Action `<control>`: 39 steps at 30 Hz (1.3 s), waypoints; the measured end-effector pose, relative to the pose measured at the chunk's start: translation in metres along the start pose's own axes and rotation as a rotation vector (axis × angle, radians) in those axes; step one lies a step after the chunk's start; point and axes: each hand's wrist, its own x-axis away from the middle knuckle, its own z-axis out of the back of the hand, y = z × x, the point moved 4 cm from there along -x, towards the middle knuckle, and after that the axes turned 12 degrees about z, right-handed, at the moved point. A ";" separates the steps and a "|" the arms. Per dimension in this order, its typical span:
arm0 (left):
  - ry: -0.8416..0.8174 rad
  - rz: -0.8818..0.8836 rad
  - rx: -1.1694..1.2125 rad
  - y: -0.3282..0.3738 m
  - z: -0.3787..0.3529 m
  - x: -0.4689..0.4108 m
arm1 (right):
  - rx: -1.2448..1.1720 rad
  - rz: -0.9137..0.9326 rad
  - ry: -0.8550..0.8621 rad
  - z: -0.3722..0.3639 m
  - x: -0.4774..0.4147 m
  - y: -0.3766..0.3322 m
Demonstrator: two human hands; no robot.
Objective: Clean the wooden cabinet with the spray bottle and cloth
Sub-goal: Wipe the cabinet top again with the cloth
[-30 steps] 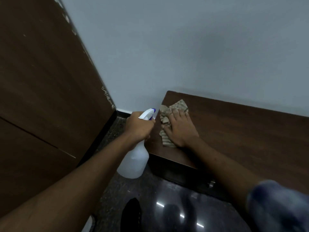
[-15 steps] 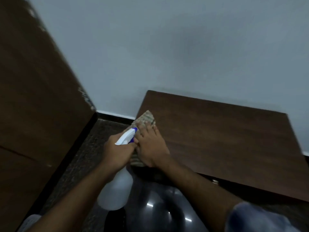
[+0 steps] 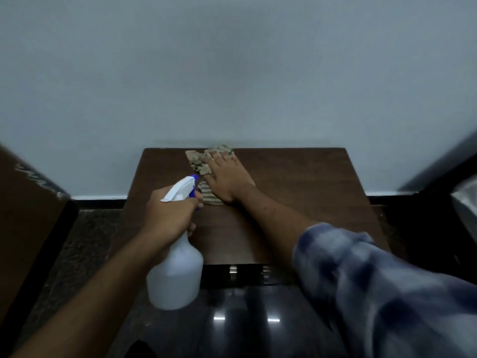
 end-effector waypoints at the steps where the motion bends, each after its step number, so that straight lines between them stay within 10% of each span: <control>1: -0.018 -0.001 -0.003 0.003 -0.005 0.000 | 0.010 -0.024 0.015 0.005 0.018 0.021; 9: -0.052 0.003 -0.034 -0.002 -0.026 0.029 | 0.087 -0.499 0.104 0.042 0.165 0.197; 19: -0.058 0.051 0.036 -0.030 -0.006 0.070 | 0.066 -0.901 0.271 -0.004 0.278 0.076; 32: 0.161 0.117 0.197 -0.084 0.125 0.102 | -0.091 -0.087 -0.020 -0.066 0.043 -0.201; 39: 0.246 0.115 0.253 -0.088 0.169 0.122 | 0.018 0.564 -0.142 -0.061 0.071 -0.212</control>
